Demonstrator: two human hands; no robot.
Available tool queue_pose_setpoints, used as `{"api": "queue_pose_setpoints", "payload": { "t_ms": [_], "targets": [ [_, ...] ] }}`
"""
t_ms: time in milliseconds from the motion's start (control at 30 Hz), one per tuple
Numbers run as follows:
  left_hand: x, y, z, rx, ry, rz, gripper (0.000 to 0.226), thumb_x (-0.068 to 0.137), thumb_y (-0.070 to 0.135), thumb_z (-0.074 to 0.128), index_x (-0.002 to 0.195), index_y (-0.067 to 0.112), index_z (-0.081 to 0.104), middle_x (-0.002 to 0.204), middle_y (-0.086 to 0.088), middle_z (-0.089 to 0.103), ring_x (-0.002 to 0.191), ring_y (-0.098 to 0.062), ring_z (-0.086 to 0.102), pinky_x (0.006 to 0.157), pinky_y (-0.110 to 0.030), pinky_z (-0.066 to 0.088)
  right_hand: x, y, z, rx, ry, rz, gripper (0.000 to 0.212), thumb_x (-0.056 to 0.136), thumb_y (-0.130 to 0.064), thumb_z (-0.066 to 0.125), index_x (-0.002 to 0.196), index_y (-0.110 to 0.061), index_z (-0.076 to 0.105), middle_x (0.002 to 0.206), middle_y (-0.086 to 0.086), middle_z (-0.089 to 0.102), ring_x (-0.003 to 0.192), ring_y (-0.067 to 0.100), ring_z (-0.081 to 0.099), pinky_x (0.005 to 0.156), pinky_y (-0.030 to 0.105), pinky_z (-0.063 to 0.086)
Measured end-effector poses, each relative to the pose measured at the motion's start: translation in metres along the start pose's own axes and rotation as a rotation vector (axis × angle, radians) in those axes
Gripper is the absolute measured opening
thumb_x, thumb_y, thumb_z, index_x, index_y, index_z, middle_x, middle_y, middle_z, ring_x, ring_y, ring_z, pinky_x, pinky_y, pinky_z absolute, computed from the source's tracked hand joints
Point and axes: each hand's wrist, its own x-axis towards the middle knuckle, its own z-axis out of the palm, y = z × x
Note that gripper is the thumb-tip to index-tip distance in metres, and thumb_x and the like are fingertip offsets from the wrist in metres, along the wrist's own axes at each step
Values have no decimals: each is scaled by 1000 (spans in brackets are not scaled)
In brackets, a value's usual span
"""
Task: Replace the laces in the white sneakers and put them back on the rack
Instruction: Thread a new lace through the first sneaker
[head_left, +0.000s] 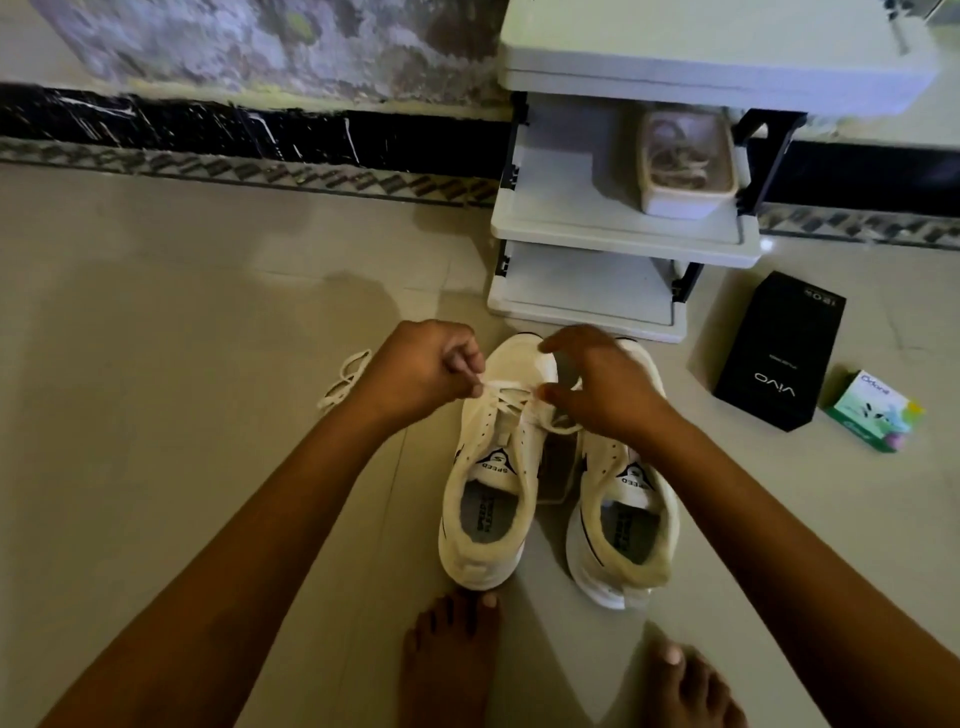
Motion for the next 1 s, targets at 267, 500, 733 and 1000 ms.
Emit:
{"api": "queue_pose_setpoints", "payload": {
  "t_ms": [267,500,733,1000],
  "targets": [
    [0,6,15,-69,34,57,19,76,6,74,84,18,61,81,0,70,74,-5,66,71,-20,53,-12,-18,19,474,-2,-22,15,91,-17,60,99,-13,72,84,0,72,77,8,65,78,24,51],
    [-5,-19,41,53,-289,-224,62,77,24,75,133,21,48,120,0,52,109,-19,54,85,-29,47,-14,-10,52,412,64,144,15,88,-19,64,97,-11,74,94,5,72,79,12,61,73,21,45],
    [-8,-39,44,-419,-145,-364,26,89,4,53,109,12,66,104,-10,66,96,-21,61,78,-30,51,-11,-16,65,348,37,146,16,89,-18,60,95,-9,72,93,8,70,83,20,64,75,25,48],
    [-8,-47,42,-634,-172,-471,31,87,-2,49,106,14,67,98,-9,67,93,-22,61,72,-26,51,-2,-19,67,275,1,187,20,91,-24,58,99,-14,73,96,7,70,85,22,64,74,29,51]
  ]
}}
